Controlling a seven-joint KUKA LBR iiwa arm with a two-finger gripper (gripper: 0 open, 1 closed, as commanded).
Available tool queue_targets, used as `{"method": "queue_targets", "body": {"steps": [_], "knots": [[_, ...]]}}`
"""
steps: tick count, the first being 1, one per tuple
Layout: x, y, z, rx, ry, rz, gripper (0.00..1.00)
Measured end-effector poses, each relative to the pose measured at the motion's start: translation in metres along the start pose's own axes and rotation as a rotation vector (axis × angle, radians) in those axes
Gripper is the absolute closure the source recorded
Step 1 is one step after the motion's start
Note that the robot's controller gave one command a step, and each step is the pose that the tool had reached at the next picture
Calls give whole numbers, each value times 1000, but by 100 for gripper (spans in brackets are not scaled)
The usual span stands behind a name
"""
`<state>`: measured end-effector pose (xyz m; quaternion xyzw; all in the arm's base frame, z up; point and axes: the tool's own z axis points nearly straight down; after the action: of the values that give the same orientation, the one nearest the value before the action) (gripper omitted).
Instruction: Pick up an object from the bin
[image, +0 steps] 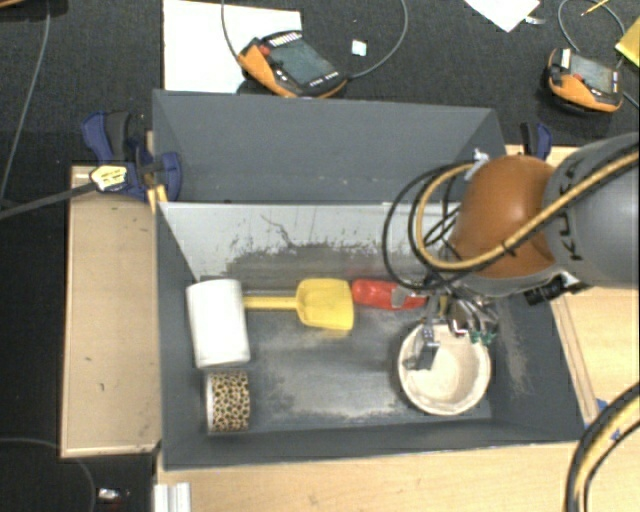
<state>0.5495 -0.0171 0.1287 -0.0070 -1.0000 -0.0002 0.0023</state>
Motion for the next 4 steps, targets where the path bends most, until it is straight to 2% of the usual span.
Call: {"method": "queue_targets", "body": {"steps": [1, 2, 3, 4], "knots": [[-2, 0, -5, 0, -7, -1, 0], [38, -46, 54, 1, -5, -641, 0], [-10, -37, -3, 2, -11, -651, 0], [71, -29, 30, -7, 8, -1055, 0]]}}
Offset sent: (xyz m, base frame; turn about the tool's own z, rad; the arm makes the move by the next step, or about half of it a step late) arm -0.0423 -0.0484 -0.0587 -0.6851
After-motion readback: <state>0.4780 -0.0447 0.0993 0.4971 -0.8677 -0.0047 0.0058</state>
